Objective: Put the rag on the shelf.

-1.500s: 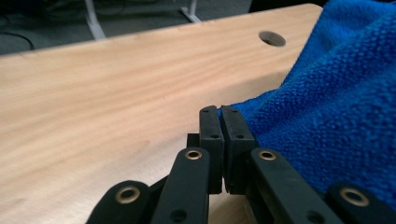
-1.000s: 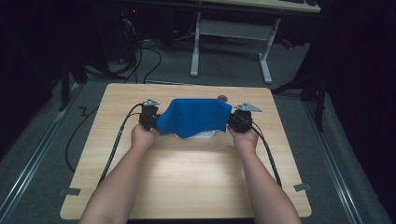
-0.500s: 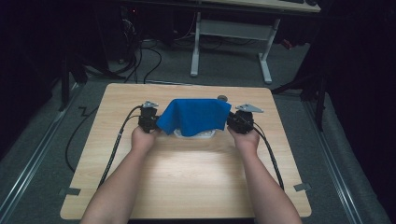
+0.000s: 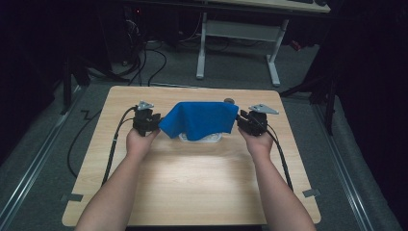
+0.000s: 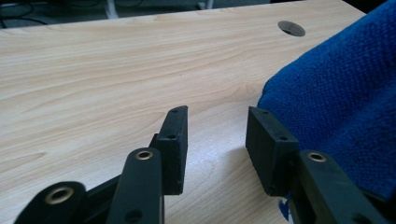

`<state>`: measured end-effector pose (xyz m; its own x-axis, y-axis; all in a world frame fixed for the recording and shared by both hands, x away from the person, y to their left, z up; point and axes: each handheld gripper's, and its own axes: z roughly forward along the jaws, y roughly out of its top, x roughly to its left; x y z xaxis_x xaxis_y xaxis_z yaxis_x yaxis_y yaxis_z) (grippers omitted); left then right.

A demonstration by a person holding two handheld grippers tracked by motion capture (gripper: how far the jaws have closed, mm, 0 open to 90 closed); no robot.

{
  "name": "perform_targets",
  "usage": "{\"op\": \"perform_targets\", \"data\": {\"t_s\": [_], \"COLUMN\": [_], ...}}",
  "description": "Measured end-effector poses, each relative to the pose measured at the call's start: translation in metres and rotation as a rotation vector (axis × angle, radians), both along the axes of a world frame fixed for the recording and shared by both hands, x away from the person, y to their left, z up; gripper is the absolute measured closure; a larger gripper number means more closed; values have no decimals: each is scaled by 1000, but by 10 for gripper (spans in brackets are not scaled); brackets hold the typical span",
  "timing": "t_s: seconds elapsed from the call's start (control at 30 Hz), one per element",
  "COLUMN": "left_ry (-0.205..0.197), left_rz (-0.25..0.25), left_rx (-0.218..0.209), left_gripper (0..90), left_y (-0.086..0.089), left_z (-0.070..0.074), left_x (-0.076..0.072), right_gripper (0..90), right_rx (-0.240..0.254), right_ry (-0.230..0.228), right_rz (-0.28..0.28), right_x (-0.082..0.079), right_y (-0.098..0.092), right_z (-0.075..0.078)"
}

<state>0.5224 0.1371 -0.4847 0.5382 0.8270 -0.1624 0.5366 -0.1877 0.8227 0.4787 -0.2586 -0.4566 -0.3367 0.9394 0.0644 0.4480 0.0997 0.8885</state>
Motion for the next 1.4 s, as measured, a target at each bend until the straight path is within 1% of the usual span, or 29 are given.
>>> {"op": "perform_targets", "data": {"t_s": [0.17,0.27,0.4,0.43,0.47,0.5,0.63,0.7,0.73,0.8,0.87,0.97,1.0,1.03,1.07,1.1,1.13,1.2,1.27,1.3,1.33,1.37,1.4], "left_ry": [-8,-17,-33,-35,-47,-38,-41,-44,-47,-46,-44,-50,-45,-46,-48,-48,-46,-48,-58,-59,-55,-50,-51], "left_rz": [8,8,19,23,24,28,45,52,54,58,60,61,60,64,66,67,67,60,54,57,55,52,48], "left_rx": [16,10,28,38,46,48,60,61,62,63,59,56,53,52,55,55,49,48,53,47,33,27,28], "left_gripper": [576,575,561,553,543,539,520,513,507,504,501,494,492,491,490,490,488,484,474,469,469,467,468], "left_y": [5,7,11,12,13,14,20,24,26,29,33,37,39,39,39,40,40,40,39,39,38,38,37], "left_z": [4,6,6,5,5,4,2,1,1,0,-2,-5,-6,-8,-9,-10,-11,-12,-12,-12,-12,-12,-13], "left_x": [-2,-6,-11,-12,-13,-15,-21,-25,-26,-30,-35,-43,-46,-50,-52,-55,-58,-65,-74,-80,-86,-92,-98], "right_gripper": [609,594,584,584,584,584,569,561,559,559,549,530,520,513,507,499,484,470,459,451,450,450,446], "right_rx": [-7,-9,6,0,3,3,-11,-22,-23,-20,-25,-37,-45,-48,-37,-30,-30,-49,-74,-89,-90,-80,-72], "right_ry": [-4,2,1,-3,-13,-20,3,6,3,-18,-3,2,3,-3,-29,-41,-36,-33,-44,-49,-63,-78,-79], "right_rz": [-7,-8,-13,-10,-12,-13,-17,-13,-10,-9,-5,4,6,12,18,17,17,33,48,56,64,65,65], "right_x": [-2,-3,-7,-8,-9,-10,-15,-17,-19,-24,-26,-32,-34,-37,-42,-45,-48,-55,-63,-66,-71,-76,-80], "right_y": [-4,-6,-10,-10,-11,-12,-15,-17,-17,-18,-18,-17,-17,-16,-16,-16,-15,-12,-9,-7,-6,-5,-4], "right_z": [3,5,7,7,7,6,3,2,1,1,0,-1,0,0,1,2,3,5,8,9,9,9,9]}}
